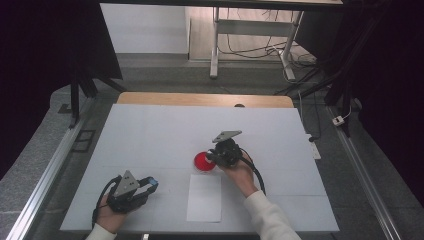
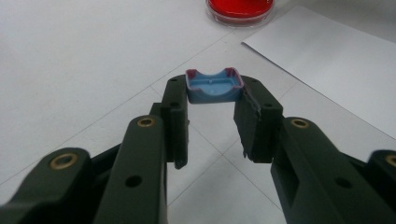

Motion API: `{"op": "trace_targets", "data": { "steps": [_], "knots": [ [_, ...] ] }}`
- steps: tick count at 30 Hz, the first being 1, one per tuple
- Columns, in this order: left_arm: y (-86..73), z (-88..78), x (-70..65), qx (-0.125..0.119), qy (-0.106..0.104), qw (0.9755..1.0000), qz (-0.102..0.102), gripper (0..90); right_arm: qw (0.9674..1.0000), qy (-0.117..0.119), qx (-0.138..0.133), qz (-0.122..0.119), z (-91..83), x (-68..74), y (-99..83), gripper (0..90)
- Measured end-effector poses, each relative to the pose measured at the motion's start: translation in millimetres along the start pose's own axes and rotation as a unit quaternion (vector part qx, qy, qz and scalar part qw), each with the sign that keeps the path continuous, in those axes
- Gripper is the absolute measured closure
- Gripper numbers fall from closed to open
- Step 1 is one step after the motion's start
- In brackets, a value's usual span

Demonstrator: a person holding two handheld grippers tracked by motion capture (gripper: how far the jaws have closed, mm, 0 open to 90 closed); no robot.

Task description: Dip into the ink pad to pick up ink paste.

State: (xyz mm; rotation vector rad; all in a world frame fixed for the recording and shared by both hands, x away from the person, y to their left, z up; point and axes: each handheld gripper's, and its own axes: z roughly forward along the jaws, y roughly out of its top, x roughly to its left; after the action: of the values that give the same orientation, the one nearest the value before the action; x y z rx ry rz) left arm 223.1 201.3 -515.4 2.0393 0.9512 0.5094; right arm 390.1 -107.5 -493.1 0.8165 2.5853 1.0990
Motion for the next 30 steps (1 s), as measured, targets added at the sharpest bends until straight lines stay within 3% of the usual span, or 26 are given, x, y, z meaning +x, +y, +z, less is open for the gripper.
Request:
{"op": "trace_targets", "data": {
  "steps": [9, 17, 24, 30],
  "knots": [
    [0.3, -0.3, -0.2, 0.000, 0.001, 1.0000, 0.000, 65.9, 0.9999, -0.008, -0.001, -0.007, -0.1, 3.1, -0.6, 75.4],
    [0.1, -0.7, 1.5, -0.001, 0.000, 1.0000, -0.001, 65.8, 0.9996, -0.011, -0.018, -0.019, -6.4, 4.3, 0.4, 75.2],
    [0.0, -0.5, 2.0, -0.001, 0.000, 1.0000, -0.001, 65.8, 0.9987, 0.003, -0.049, -0.015, -18.9, 6.8, 5.2, 75.2],
    [0.3, -0.6, 1.3, -0.001, 0.000, 1.0000, 0.000, 65.8, 0.9989, 0.012, -0.040, -0.020, -18.7, 11.2, 7.7, 75.1]
  ]
}}
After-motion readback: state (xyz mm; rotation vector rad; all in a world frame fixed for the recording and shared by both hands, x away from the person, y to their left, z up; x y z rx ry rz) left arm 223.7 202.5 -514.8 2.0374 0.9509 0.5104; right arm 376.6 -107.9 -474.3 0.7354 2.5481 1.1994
